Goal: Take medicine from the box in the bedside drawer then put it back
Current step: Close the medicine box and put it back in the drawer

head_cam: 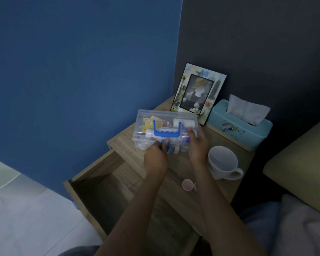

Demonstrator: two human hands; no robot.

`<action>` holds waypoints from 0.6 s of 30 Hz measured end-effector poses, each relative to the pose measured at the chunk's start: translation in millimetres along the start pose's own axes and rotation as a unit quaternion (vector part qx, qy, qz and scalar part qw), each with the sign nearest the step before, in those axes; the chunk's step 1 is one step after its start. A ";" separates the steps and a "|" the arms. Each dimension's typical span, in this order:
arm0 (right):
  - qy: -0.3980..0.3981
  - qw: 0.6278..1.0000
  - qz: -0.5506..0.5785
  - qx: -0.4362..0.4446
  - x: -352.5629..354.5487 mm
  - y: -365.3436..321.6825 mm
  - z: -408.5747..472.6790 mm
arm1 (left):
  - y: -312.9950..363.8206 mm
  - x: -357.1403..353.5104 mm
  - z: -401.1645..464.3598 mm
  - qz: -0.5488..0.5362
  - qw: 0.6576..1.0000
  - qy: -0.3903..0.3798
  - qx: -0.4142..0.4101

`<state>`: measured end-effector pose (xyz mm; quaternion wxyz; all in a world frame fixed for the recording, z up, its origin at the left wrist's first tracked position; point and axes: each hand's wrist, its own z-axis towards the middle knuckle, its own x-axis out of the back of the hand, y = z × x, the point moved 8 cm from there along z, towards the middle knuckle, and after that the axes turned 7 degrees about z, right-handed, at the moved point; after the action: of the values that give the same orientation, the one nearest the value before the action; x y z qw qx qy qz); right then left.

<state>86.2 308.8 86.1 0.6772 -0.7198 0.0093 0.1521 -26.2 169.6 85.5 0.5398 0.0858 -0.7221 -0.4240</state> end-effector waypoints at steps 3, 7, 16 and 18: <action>0.008 1.000 -0.009 0.003 1.4 0.0 0.1 | -2.6 -5.5 -1.1 0.052 0.998 -0.018 0.023; 0.005 1.000 -0.023 0.001 1.4 0.6 0.8 | -1.7 -18.8 -4.4 -0.071 0.995 -0.069 0.016; -0.005 0.999 -0.033 -0.041 -0.6 -2.7 3.4 | 12.3 41.4 1.2 -0.027 0.997 0.003 -0.075; 0.017 0.998 -0.052 -0.038 -0.9 -9.4 10.7 | 24.3 83.8 13.9 -0.033 0.982 0.145 -0.115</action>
<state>85.2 319.9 95.1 0.6558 -0.7474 -0.0223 0.1041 -63.6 143.3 161.1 0.6308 0.1076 -0.5797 -0.5045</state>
